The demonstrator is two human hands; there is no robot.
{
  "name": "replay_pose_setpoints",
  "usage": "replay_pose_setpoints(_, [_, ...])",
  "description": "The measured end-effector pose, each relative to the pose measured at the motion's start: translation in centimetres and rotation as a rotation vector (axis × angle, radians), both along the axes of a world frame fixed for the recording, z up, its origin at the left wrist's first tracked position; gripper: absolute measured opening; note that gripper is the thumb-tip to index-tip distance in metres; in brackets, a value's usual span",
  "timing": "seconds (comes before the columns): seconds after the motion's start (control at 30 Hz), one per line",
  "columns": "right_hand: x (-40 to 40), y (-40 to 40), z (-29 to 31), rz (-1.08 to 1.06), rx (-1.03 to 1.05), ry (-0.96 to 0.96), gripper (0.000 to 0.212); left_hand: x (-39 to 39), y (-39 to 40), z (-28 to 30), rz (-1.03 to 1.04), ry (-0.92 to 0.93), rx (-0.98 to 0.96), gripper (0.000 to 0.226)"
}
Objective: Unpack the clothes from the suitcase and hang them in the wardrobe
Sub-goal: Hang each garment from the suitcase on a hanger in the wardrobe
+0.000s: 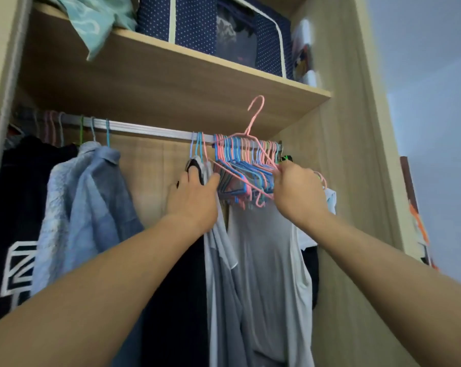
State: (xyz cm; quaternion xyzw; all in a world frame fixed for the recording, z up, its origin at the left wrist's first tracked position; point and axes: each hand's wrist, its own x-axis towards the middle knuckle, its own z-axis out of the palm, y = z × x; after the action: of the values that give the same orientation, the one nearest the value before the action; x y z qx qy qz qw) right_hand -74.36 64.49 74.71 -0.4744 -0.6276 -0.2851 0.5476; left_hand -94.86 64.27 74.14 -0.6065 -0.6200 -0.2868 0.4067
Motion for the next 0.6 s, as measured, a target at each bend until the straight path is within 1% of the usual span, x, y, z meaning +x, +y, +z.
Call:
replay_pose_setpoints(0.07, [0.7, 0.1, -0.9, 0.011, -0.012, 0.018, 0.015, 1.1, -0.3, -0.6, 0.023, 0.079, 0.073, 0.060])
replay_pose_setpoints(0.1, [0.7, 0.2, -1.1, -0.004, -0.023, 0.032, 0.014, 1.6, -0.4, -0.8, 0.021, 0.099, 0.072, 0.055])
replay_pose_setpoints(0.17, [0.1, -0.1, -1.1, -0.037, -0.052, 0.089, 0.010, 2.1, -0.7, -0.9, 0.024, 0.094, 0.057, 0.048])
replay_pose_setpoints(0.27, [-1.4, -0.8, 0.3, -0.049, -0.058, 0.147, 0.013, 1.4, -1.8, -0.2, 0.051, 0.072, 0.061, 0.043])
replay_pose_setpoints(0.33, [-2.5, -1.2, 1.5, -0.003, -0.065, 0.212, 0.016, 0.7, -2.5, 0.1, 0.056, 0.095, 0.026, 0.042])
replay_pose_setpoints(0.43, [-3.3, -1.8, 3.7, 0.202, -0.109, 0.471, 0.022, -1.2, -2.9, 0.3, 0.051, 0.079, -0.010, 0.045])
replay_pose_setpoints(0.5, [-3.0, -2.1, 4.5, 0.275, -0.119, 0.592, 0.024, -2.7, -2.9, 0.4, 0.044, 0.048, -0.037, 0.046])
replay_pose_setpoints(0.6, [-1.7, -3.1, 4.9, 0.252, -0.062, 0.586, 0.023, -4.1, -3.3, 0.6, 0.085, 0.015, -0.078, 0.048])
